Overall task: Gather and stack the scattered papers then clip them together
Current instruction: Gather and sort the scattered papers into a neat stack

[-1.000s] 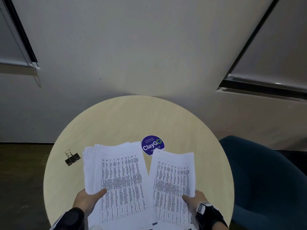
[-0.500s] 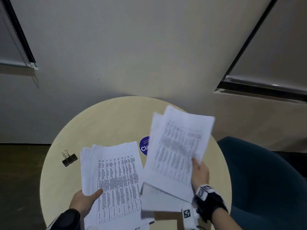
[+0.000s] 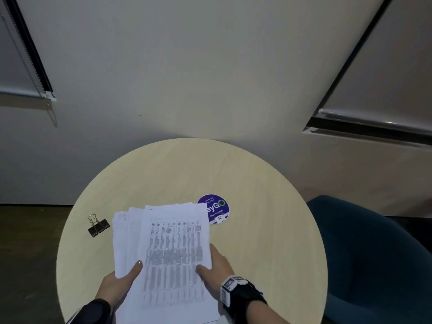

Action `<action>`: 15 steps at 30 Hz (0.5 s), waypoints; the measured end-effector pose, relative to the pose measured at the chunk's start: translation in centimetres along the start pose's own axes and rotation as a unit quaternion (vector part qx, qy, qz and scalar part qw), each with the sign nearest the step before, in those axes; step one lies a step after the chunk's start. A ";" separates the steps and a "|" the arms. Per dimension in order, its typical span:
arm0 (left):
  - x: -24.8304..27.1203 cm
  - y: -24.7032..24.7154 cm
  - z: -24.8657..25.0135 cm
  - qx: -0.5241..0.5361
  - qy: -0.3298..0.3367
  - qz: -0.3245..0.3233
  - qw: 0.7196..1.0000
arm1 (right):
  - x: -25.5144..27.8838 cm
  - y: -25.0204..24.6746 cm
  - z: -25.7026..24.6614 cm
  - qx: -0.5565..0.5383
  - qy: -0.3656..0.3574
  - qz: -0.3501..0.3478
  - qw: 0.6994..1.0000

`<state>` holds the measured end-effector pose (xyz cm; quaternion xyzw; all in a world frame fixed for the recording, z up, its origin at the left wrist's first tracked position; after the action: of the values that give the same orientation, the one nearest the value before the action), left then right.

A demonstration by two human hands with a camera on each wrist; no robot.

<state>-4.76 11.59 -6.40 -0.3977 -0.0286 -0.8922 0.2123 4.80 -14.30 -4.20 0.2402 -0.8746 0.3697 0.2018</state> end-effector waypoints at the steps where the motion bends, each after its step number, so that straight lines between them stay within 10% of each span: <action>1: 0.0 0.0 -0.1 0.002 -0.007 -0.002 1.000 | 0.2 0.9 -0.4 -0.025 -0.008 -0.043 0.999; 6: 0.1 -0.4 0.4 -0.057 0.034 0.016 0.998 | 0.8 1.3 -1.1 -0.055 -0.040 -0.085 0.994; 15: 4.7 0.8 11.9 -0.281 0.324 -0.016 0.903 | 1.3 -11.2 -5.4 -0.004 -0.123 0.160 0.979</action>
<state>1.11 11.85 5.01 -0.1288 0.2871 -0.9463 0.0748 11.09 -17.50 6.17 0.1396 -0.9212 0.3617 0.0319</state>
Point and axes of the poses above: each hand's wrist, its own x-axis away from the middle knuckle, its own y-axis out of the palm, z = x × y, the point moved 6 cm from there along -x, towards the middle knuckle, and after that the axes turned 3 degrees about -z, right-handed, at the moved point
